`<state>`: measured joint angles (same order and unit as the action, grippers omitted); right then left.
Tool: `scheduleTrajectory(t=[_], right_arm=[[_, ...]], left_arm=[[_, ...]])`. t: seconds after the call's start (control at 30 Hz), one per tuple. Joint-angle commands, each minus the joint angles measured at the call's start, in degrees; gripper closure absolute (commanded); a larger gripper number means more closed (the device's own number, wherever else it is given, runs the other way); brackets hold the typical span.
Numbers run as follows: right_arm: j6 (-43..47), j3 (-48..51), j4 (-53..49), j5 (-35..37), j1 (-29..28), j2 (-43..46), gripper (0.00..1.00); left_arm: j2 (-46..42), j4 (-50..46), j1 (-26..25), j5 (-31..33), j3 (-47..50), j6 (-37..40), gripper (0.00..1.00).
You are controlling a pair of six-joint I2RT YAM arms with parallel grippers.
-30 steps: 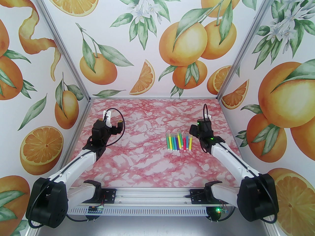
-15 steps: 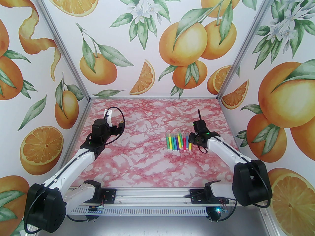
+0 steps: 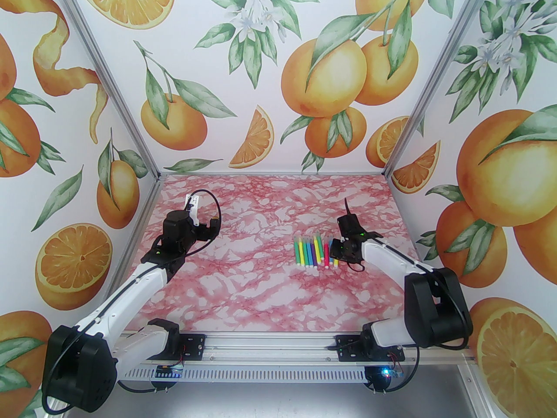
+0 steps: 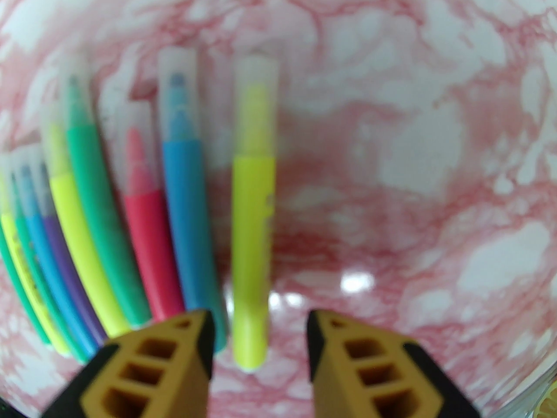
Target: Open the pen caps
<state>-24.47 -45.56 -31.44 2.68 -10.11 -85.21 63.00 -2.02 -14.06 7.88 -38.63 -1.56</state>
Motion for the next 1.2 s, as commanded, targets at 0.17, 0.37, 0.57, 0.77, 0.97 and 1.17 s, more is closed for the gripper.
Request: scheduleTrajectory(t=[0.17, 0.37, 0.57, 0.77, 0.97, 1.17], right_arm=[[-0.93, -2.28, 0.42, -1.45, 0.69, -4.18, 0.64], [-1.11, -3.21, 0.40, -0.99, 1.06, -6.05, 0.67], [0.32, -6.01, -1.73, -0.42, 1.03, -9.93, 0.70], [1.56, -7.95, -3.54, -0.80, 1.01, -13.15, 0.75], [2.20, -9.18, -4.66, -1.18, 1.03, -15.15, 0.76], [3.15, -9.90, -5.32, -0.66, 1.10, -15.72, 0.81]], left_arm=[[-0.64, -0.85, -0.34, -0.41, -2.10, -0.46, 0.00], [-0.69, -1.20, -0.30, -0.23, -2.08, -0.37, 0.00], [-1.02, -1.82, -0.30, -0.06, -2.46, -0.20, 0.00], [-1.48, -1.88, -0.31, 0.16, -2.60, 0.07, 0.00], [-1.89, -2.09, -0.26, 0.46, -2.59, 0.51, 0.00], [-1.67, -2.44, -0.27, -0.35, -2.97, -0.05, 0.00]])
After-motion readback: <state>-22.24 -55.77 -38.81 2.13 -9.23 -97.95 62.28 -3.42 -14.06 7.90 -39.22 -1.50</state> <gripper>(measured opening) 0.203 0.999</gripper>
